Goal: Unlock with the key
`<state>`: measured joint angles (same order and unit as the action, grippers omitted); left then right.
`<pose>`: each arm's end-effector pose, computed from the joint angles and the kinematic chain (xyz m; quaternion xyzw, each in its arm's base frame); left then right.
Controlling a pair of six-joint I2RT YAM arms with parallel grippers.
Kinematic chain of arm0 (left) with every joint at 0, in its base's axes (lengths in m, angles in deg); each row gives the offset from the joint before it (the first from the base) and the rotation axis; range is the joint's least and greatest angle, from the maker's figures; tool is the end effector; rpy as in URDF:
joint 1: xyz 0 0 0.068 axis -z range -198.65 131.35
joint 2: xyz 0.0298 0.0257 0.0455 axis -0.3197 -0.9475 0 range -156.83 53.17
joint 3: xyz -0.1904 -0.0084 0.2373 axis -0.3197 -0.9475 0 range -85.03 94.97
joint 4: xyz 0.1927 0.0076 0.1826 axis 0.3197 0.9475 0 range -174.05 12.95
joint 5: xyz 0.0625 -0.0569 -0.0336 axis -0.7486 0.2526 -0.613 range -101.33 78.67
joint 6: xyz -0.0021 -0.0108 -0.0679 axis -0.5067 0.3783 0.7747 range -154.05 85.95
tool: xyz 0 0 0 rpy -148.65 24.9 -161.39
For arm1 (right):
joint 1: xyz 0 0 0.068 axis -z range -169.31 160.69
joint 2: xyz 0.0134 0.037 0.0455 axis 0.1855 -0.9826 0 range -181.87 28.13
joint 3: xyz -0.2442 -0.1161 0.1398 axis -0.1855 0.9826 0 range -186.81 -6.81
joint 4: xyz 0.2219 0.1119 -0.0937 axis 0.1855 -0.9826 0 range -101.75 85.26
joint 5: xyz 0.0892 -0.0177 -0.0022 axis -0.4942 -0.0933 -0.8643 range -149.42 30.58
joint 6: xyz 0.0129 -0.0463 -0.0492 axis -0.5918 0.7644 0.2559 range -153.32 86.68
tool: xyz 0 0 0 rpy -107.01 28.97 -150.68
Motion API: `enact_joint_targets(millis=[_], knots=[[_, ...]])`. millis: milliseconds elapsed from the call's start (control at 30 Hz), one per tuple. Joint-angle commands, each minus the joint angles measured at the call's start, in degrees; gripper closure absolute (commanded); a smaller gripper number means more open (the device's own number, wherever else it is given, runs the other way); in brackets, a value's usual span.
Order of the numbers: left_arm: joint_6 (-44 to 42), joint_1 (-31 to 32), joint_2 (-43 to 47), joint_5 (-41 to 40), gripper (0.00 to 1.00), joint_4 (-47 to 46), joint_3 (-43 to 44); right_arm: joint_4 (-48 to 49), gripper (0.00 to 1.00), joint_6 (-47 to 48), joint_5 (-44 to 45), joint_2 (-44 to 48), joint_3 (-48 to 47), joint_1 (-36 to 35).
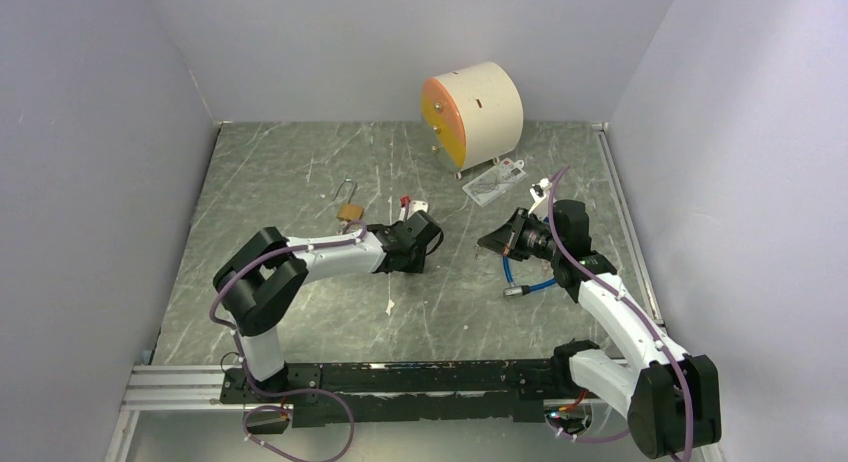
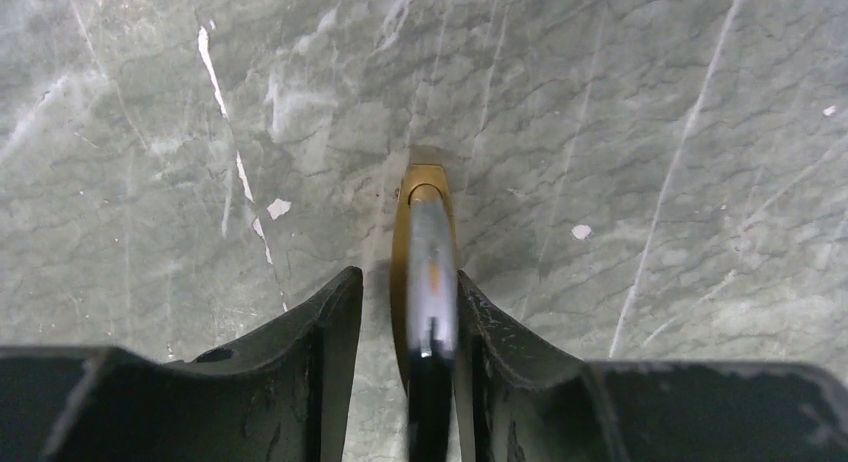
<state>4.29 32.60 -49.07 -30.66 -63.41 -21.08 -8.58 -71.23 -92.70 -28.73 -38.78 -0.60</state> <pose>0.2529 -0.2857 0.1875 0.0620 0.9488 -0.0712 0.3014 0.2050 0.0720 0.2533 0.0477 0.8358 0.4273 0.3414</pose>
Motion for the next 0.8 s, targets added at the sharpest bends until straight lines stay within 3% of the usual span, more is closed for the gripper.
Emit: enact_joint_targets(millis=[0,167,233,367,467,600,767], knots=[[2.32,0.85,0.68,-4.37,0.62,-4.82,-2.0,0.79,1.0,0.86,0.32,0.96,-0.61,-0.14],[2.03,0.99,-0.22,-3.95,0.79,-7.37,-2.49,0.49,1.0,1.12,-0.3,0.88,-1.0,-0.14],[1.57,0.97,-0.54,-3.53,0.95,-7.22,-1.65,0.58,1.0,1.25,-0.68,0.96,-1.08,-0.18],[-0.98,0.09,1.77,0.72,0.97,-5.02,2.06,0.41,1.0,2.16,-1.51,1.05,-1.64,-0.15],[-3.26,-4.19,5.7,13.38,0.97,-5.06,3.53,2.01,1.0,2.44,-4.08,0.43,-2.67,-0.14],[-3.71,-14.42,9.71,40.79,0.97,-7.47,4.87,7.87,1.0,1.44,-13.94,-2.19,-5.09,-0.3],[-3.73,-22.07,9.15,63.87,0.98,2.01,14.29,14.27,1.0,-1.97,-26.38,-4.01,-10.17,-6.07]])
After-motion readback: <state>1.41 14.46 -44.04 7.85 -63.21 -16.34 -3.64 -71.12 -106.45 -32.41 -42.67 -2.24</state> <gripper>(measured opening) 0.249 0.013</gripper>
